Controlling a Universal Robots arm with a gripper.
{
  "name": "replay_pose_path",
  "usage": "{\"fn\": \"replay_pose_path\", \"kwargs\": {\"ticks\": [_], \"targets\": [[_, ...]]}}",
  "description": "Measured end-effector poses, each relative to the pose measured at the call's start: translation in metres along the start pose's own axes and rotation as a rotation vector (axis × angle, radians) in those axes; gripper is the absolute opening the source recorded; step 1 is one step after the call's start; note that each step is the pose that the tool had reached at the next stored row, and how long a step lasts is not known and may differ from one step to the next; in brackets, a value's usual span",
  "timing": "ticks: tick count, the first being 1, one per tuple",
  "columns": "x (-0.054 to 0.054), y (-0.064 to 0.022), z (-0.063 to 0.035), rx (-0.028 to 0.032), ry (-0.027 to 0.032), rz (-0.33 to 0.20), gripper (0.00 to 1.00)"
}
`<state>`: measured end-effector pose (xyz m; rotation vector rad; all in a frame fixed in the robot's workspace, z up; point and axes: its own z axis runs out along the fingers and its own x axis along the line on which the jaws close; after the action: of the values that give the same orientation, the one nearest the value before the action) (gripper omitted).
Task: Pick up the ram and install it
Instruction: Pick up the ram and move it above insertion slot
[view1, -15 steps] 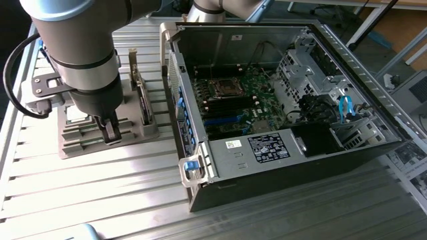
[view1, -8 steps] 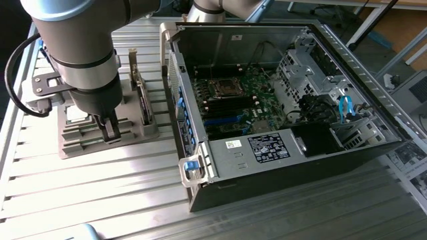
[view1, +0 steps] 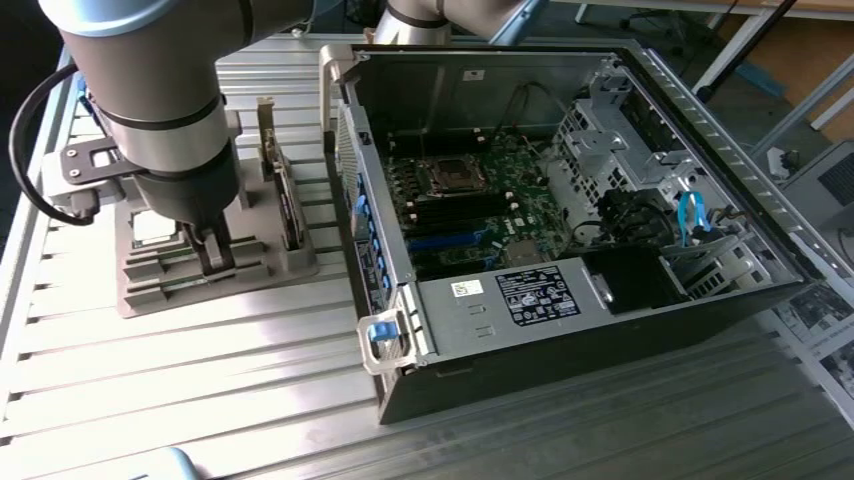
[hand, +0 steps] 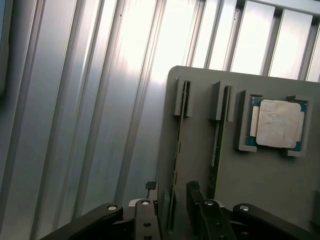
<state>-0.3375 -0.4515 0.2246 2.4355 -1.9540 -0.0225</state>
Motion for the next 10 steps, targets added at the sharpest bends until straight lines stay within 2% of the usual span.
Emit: {"fn": "replay_pose_path", "kwargs": {"ticks": [10], "targets": [[-0.003,0.0115,0.0063,0.0002,-0.0001,0.001,0.36]]}}
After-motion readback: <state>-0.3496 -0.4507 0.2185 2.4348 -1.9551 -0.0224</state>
